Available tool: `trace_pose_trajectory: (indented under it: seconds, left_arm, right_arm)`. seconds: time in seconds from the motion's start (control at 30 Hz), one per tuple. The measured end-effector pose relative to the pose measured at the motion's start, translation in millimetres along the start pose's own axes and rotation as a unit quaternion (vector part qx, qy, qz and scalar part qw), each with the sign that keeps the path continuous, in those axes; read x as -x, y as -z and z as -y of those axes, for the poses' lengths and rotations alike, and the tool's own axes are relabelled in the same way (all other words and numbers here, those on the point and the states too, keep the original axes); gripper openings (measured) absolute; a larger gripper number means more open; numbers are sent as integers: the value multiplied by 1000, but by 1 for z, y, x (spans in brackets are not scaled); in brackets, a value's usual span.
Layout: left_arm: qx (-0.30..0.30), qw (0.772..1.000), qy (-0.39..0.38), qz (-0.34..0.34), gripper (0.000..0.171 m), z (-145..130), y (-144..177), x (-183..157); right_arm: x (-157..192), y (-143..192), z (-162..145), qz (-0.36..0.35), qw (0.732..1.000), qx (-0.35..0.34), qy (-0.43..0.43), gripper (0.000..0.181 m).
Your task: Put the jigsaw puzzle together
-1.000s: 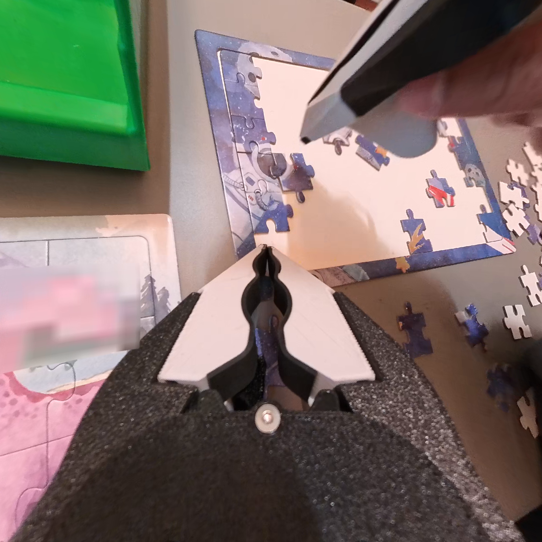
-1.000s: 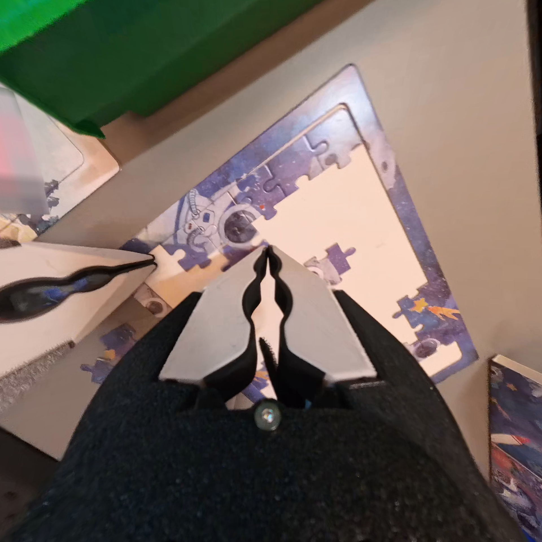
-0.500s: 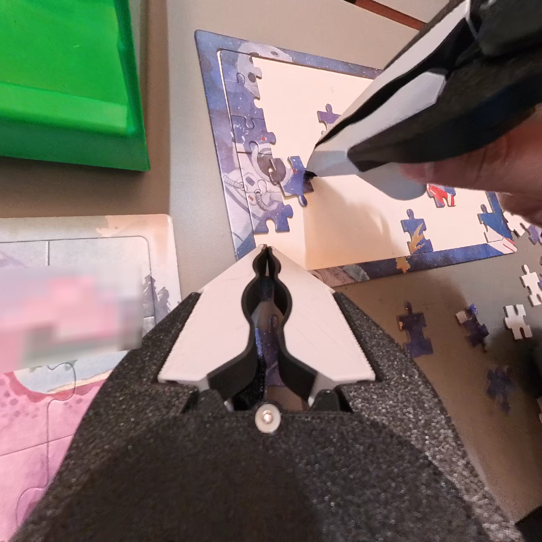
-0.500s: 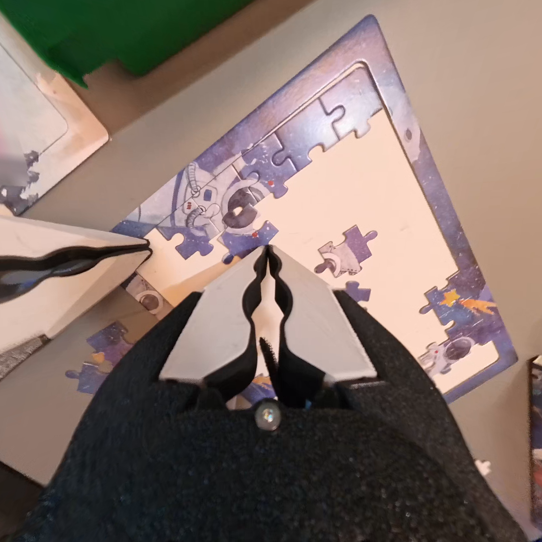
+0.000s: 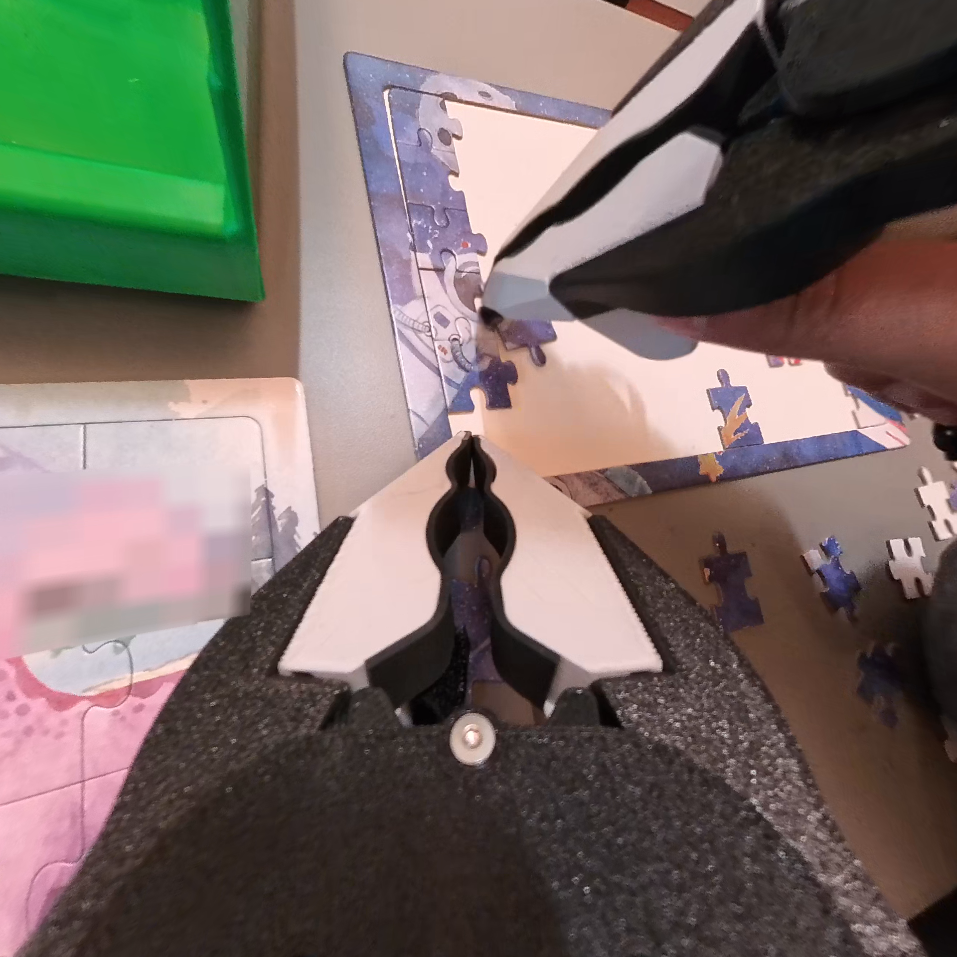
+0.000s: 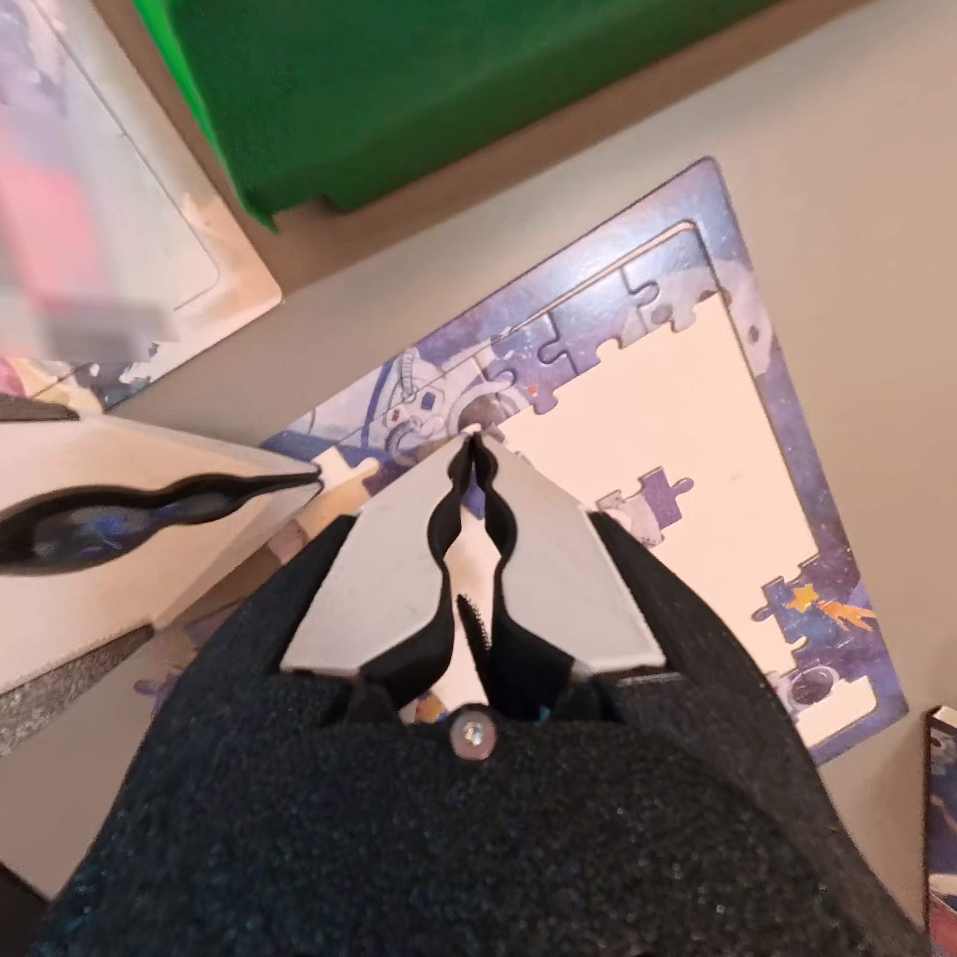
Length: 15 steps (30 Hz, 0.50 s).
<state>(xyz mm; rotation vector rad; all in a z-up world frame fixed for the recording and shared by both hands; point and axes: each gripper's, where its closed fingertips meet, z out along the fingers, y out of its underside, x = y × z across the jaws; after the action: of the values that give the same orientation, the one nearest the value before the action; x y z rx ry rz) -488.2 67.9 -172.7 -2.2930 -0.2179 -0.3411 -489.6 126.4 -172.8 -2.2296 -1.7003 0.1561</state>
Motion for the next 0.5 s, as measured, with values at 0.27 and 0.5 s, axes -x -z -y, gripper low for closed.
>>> trace_pose_trajectory:
  seconds: [0.27,0.5]
  left_arm:
    - [0,1000,1,-1,0,0,0,0]
    - [0,1000,-1,1,0,0,0,0]
  right_arm:
    - [-9,6,8,2,997,-44,-64,0]
    - [-12,6,-15,3,999,-18,-51,0]
